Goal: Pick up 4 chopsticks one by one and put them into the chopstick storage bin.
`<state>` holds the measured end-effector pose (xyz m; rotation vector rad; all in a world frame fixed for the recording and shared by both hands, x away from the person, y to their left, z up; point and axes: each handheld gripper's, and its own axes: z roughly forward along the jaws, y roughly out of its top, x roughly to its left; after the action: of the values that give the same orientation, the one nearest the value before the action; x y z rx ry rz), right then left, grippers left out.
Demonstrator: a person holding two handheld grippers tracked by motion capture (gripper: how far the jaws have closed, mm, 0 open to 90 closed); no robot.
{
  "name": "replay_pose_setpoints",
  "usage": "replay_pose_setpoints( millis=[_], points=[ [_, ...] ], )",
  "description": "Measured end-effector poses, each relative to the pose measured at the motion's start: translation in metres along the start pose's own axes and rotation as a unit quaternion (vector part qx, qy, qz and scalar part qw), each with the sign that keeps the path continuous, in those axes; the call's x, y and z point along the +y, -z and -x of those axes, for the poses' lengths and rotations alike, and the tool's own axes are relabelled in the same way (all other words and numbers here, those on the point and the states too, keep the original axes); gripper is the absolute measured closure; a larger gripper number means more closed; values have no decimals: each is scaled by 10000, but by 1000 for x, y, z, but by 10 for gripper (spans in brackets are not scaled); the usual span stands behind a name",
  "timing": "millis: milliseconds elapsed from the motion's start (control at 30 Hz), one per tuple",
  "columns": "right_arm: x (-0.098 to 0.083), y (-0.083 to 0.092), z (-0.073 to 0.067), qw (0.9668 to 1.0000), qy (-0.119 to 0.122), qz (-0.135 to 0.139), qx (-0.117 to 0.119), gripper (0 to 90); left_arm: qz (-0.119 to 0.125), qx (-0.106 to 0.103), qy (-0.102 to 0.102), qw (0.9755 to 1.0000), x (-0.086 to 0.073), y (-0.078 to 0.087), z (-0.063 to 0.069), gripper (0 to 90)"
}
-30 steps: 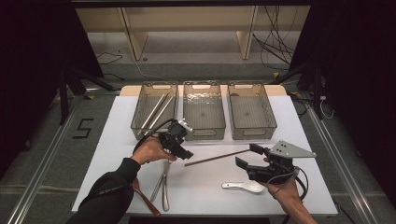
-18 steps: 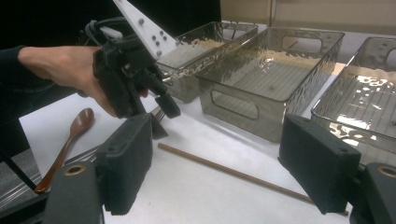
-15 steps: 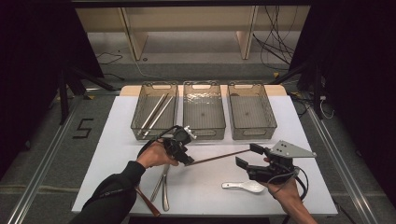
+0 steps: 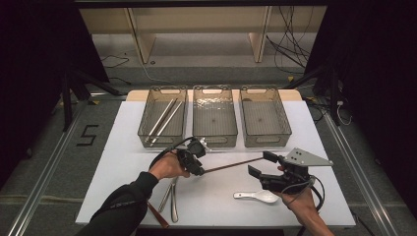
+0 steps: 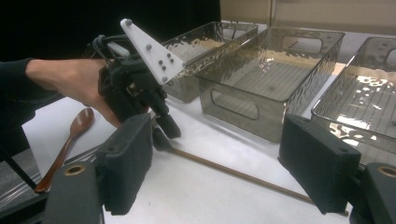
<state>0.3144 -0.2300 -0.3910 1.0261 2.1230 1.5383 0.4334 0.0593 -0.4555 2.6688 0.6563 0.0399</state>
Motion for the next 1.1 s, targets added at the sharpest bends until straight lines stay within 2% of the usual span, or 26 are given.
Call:
replay_pose_setpoints(
  millis=[433,633,1100],
  points=[
    [0,0,0,10000,6,-12,-3,267,-72,8,-198,9998,5,-5,5,733],
    [0,0,0,10000,6,-13,-4,267,-210,32,-295,9993,5,-9,7,767],
    [0,0,0,10000,9,-24,-15,268,-226,93,-482,9985,6,-10,10,828]
  ],
)
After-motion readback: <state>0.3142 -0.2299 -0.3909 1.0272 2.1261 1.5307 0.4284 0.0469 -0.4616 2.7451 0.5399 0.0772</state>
